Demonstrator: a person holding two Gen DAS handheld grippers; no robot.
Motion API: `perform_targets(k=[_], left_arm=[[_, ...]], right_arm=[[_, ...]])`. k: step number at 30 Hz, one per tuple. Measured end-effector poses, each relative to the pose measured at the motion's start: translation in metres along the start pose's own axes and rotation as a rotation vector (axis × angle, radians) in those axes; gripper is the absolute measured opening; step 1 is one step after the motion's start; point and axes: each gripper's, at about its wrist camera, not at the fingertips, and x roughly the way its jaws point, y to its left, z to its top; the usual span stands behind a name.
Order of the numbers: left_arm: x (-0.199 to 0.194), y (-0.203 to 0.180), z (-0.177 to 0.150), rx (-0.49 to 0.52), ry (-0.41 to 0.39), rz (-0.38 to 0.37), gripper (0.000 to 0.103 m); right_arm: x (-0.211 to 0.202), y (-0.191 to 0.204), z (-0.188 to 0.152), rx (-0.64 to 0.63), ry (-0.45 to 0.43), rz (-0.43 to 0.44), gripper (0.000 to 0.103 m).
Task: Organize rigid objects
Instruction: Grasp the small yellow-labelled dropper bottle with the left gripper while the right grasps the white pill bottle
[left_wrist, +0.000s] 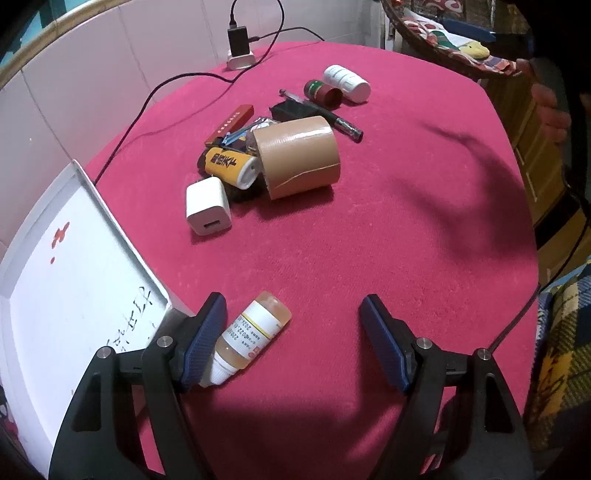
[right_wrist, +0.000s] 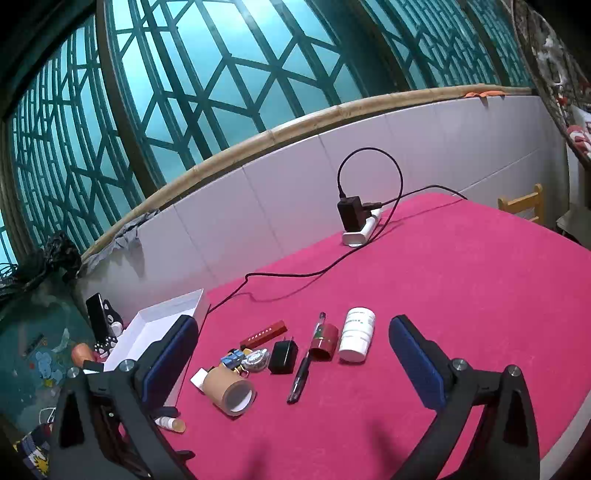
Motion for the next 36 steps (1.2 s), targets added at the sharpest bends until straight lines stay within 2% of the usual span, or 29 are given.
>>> perform_targets(k=[7,11,15,17,20,26,30,33,36], left_arm=[[-0.003,0.005,-0.006,-0.047,0.043,-0.052,0.073],[-0.009,0.015,-0.014,-0.078,0.043,-0.042,0.072],[-0.009,0.015,-0.013,-0.092,0.043,-0.031,0.067],[-0.01,0.012,-0.011,-0.099,0.029,-0.03,0.053],[-0.011,0.009,-0.01,-0.139,0.011,-0.016,0.037],[-0.012,-0.002,-0.011,-0.218,-0.024,0.035,0.037],[-0.009,-0.004,-0.011,-0.241,-0.06,0.056,0.037],[-0.008,-0.004,-0.012,-0.253,-0.086,0.068,0.036],[-0.009,-0.007,-0.013,-0.254,-0.102,0.088,0.027]], right_arm=[[0.0,0.001,0.0,-0.005,0.002,0.002,0.103],[0.002,0.001,-0.001,-0.003,0.004,-0.001,0.103],[0.006,-0.001,-0.004,0.007,0.023,0.001,0.103],[0.008,-0.001,-0.005,0.0,0.03,-0.002,0.103],[0.014,0.0,-0.008,-0.041,0.047,-0.055,0.103],[0.041,-0.004,-0.019,-0.103,0.135,-0.174,0.103],[0.063,-0.006,-0.017,-0.188,0.166,-0.256,0.103],[0.081,-0.012,-0.01,-0.175,0.195,-0.287,0.094],[0.109,-0.022,-0.009,-0.132,0.28,-0.318,0.067]])
